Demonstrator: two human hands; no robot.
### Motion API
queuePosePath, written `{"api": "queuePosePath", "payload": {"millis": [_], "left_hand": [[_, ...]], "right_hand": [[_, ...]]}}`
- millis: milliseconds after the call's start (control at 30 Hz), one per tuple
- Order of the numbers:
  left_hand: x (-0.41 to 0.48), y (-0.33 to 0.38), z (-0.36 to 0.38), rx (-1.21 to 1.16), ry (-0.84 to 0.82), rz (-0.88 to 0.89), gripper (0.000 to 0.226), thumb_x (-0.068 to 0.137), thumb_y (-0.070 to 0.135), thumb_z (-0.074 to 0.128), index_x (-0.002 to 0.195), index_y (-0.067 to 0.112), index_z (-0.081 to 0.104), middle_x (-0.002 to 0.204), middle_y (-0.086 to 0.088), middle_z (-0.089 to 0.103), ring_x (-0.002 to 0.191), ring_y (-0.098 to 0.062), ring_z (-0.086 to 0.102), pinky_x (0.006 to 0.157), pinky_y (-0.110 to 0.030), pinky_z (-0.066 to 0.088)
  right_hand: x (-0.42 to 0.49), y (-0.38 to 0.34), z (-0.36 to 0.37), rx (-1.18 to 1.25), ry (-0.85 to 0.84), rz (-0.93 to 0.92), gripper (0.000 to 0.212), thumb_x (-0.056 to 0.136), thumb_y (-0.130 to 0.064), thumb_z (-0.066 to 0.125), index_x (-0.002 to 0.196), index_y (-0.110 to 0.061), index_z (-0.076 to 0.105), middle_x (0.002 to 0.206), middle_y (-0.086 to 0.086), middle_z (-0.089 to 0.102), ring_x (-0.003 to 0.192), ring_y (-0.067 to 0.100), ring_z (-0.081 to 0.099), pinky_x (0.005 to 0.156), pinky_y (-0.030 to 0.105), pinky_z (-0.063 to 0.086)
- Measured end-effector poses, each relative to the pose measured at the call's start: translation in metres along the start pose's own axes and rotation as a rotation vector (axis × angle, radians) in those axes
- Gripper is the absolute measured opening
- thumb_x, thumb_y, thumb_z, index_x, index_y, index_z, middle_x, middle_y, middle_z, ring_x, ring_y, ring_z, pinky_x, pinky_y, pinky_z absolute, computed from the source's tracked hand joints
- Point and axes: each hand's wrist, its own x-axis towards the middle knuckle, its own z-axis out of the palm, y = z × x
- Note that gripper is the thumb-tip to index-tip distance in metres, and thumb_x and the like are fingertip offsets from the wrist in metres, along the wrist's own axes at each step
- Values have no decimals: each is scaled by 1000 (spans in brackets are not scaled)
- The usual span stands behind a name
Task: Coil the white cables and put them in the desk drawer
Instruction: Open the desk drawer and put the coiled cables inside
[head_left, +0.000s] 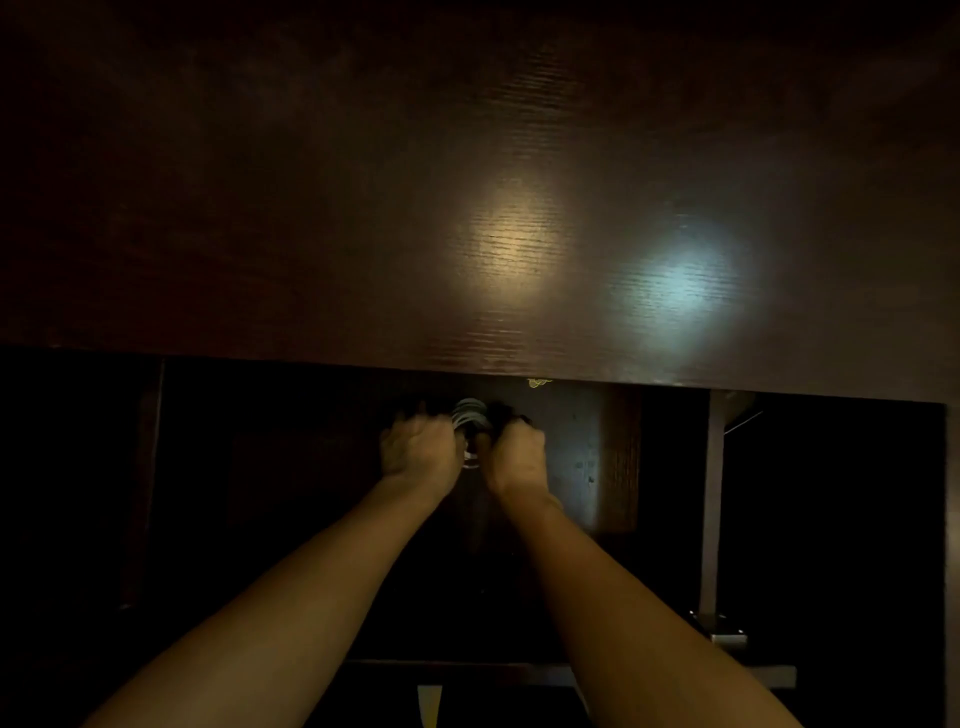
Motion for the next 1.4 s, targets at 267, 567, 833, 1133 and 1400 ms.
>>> {"api": "queuePosePath", "payload": {"millis": [267,567,833,1133,1400], "left_hand": [[-20,-26,-2,-123,99,64,48,93,47,51,125,10,55,131,-14,56,123,-35,50,99,-42,44],[-115,-69,-23,-27,118,265,33,95,35,48,115,12,61,120,-12,62,113,-32,59,90,-40,51],[-231,-90,-11,66,332,488,36,97,47,38,114,19,56,115,-4,62,108,-26,58,88,-40,47],[-273,-111,64,-100,324,523,25,96,35,51,117,26,62,116,5,58,106,-12,56,89,-29,51],[-210,-90,130,-43,355,365,46,96,22,55,141,22,46,145,0,47,128,-22,47,104,-34,44]], "right_hand": [[-25,14,-18,-76,82,-72,45,86,-22,66,127,-7,57,127,19,59,117,35,56,99,39,48],[-138,11,-31,-175,237,-127,34,90,-20,56,121,-6,59,124,17,60,114,35,57,95,42,51],[-262,23,-7,-268,358,-326,13,94,-26,50,94,-15,58,101,3,62,96,22,61,76,34,50],[-289,75,25,-408,136,-388,26,94,-24,54,119,-19,57,122,3,58,112,22,57,91,33,51],[-231,118,64,-607,91,-566,55,97,-20,51,150,-23,33,152,10,37,140,30,33,114,41,34]]}}
